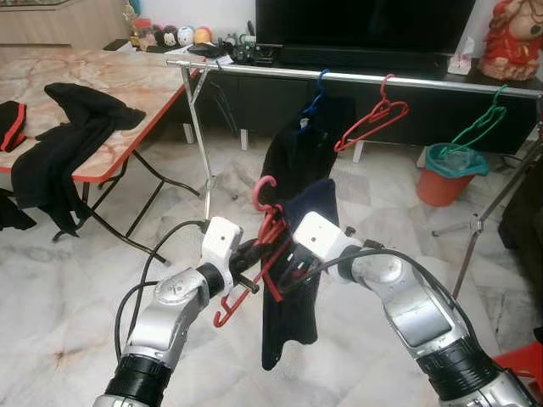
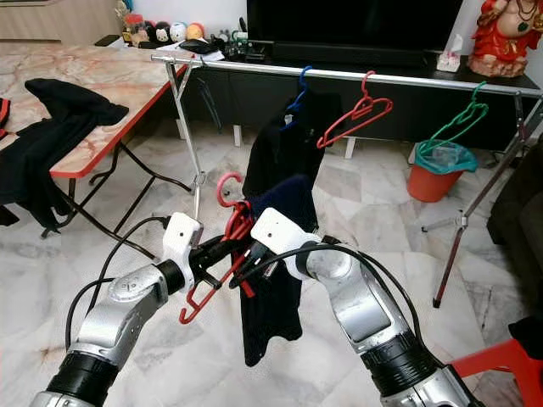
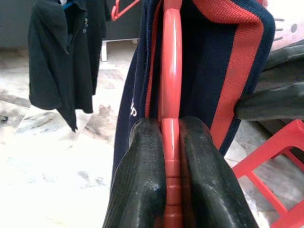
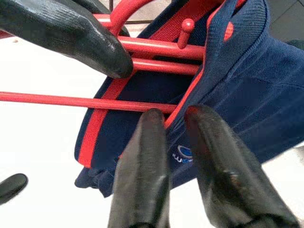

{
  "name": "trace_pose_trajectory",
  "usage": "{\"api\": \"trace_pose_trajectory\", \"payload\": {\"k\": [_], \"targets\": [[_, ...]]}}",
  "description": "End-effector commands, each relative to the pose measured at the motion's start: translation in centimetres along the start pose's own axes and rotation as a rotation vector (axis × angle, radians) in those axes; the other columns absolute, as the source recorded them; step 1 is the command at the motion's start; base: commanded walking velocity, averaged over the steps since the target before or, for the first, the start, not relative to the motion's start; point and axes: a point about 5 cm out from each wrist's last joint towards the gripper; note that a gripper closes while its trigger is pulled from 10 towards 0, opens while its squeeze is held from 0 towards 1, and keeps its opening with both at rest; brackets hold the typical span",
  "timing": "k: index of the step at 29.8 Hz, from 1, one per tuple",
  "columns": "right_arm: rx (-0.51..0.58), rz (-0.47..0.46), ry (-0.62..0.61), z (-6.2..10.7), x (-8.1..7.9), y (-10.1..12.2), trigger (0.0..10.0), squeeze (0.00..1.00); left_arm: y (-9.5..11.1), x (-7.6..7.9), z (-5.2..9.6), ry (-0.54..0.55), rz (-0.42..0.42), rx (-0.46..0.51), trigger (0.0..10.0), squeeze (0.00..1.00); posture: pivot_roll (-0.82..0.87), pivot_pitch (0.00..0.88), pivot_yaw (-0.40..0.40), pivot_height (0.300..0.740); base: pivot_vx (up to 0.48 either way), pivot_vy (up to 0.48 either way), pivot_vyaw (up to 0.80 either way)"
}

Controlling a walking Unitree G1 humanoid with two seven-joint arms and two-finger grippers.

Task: Hang hanger

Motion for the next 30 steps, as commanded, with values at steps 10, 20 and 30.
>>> {"api": "trace_pose_trajectory", "payload": {"k": [10, 20, 30], "targets": [[0.012, 0.037, 0.022, 0.4, -0.4, 0.5, 10.0, 1.00, 1.4, -0.3, -0.3, 0.011, -0.030, 0.072, 10.0, 0.00, 0.00, 0.000, -0.005, 0.740, 0.000, 0.000, 0.00], [0.014, 0.058, 0.011, 1.6, -0.1, 0.7, 10.0, 1.00, 1.3, -0.3, -0.4, 0.008, -0.029, 0.070, 10.0, 0.00, 0.00, 0.000, -0.004, 0.740, 0.000, 0.000, 0.00], [-0.051, 0.216, -0.128, 4.7, 3.7, -0.1, 10.0, 0.00, 0.7, -0.5, -0.1, -0.004, -0.028, 0.052, 10.0, 0.00, -0.01, 0.000, -0.004, 0.740, 0.000, 0.000, 0.00]]}}
Point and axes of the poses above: a point about 5 cm out from each wrist's last joint towards the gripper, its own z axis pointing back from the gripper into the wrist, its own y axis along the axis of the wrist's last joint, x = y × z, and after that the axes turned 8 degrees about -z, right-handed
